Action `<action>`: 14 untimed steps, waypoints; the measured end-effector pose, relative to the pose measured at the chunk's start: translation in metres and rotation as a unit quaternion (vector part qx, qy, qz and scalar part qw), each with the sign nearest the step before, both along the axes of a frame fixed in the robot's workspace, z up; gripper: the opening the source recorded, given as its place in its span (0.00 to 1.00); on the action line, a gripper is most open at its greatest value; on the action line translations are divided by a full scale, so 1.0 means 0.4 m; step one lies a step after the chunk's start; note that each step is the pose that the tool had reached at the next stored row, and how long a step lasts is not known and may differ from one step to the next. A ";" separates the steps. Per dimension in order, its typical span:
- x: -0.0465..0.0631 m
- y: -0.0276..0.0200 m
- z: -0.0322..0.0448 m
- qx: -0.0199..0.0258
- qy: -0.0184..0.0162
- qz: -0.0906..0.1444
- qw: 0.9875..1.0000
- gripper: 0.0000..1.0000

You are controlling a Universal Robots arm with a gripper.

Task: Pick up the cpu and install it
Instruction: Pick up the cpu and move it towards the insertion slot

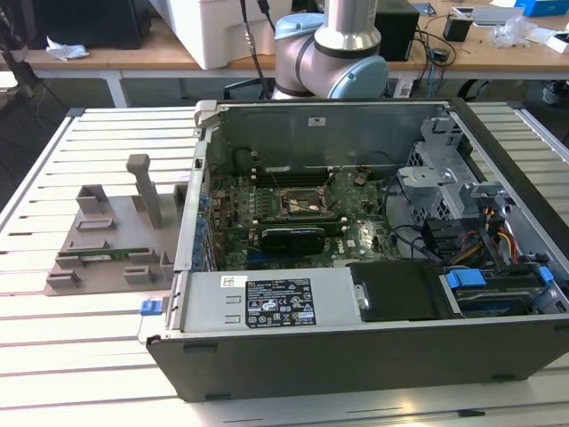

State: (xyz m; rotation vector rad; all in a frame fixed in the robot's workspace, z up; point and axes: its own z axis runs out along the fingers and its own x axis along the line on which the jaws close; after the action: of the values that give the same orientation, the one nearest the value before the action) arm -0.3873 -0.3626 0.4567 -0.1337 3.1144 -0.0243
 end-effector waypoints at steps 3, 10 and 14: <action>0.000 0.000 0.019 0.000 0.000 0.000 1.000 0.54; 0.000 0.001 0.057 0.000 0.000 0.000 1.000 0.54; 0.000 0.001 0.082 0.000 0.000 0.000 1.000 0.54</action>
State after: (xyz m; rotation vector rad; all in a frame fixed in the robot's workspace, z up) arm -0.3873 -0.3623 0.4895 -0.1337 3.1143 -0.0242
